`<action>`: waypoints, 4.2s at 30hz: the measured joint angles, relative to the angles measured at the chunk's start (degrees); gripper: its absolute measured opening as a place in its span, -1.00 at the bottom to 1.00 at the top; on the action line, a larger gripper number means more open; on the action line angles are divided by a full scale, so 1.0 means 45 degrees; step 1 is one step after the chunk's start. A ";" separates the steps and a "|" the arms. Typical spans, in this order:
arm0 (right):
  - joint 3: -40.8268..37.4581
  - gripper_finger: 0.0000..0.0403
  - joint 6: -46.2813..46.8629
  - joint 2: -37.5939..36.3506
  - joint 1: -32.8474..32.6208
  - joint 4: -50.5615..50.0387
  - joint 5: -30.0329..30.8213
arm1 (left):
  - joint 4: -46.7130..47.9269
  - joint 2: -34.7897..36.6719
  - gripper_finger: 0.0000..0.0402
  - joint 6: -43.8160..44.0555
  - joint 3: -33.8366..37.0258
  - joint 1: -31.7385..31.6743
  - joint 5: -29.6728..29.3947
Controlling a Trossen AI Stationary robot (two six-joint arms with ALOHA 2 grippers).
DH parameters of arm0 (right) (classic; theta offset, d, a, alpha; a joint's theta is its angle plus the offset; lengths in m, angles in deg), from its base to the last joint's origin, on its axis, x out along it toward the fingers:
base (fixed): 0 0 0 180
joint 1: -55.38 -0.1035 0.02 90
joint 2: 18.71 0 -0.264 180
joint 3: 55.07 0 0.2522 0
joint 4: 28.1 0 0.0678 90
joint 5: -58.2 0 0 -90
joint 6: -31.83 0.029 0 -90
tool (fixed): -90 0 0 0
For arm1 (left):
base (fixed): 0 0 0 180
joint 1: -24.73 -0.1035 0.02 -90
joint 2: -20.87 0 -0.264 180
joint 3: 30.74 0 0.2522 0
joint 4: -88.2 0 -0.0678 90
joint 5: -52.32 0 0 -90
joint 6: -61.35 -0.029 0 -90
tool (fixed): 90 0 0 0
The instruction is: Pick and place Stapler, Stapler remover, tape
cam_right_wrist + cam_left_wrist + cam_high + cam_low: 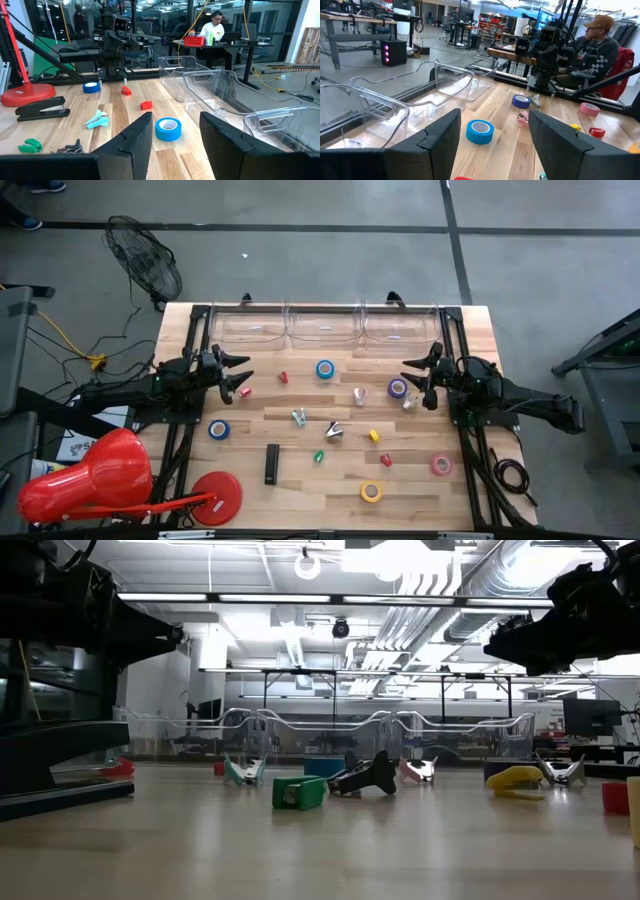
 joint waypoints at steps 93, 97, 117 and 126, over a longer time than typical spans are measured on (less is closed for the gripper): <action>0.4065 -0.23 0.7924 0.6180 0.0057 -0.4289 0.0960 | 0.0000 -0.0005 0.14 -0.0003 0.0000 0.0003 0.0001; 0.5076 -0.23 0.9156 0.7915 0.0187 -0.4784 0.0938 | 0.0008 -0.0004 0.14 -0.0002 0.0000 0.0000 0.0000; 0.7421 -0.23 1.1904 1.4362 0.0612 -0.6868 -0.1828 | 0.0039 -0.0002 0.14 -0.0001 0.0000 0.0000 0.0005; 0.7426 -0.23 1.2587 1.5267 0.0612 -0.6940 -0.1846 | 0.0044 -0.0005 0.14 -0.0003 0.0000 0.0000 0.0005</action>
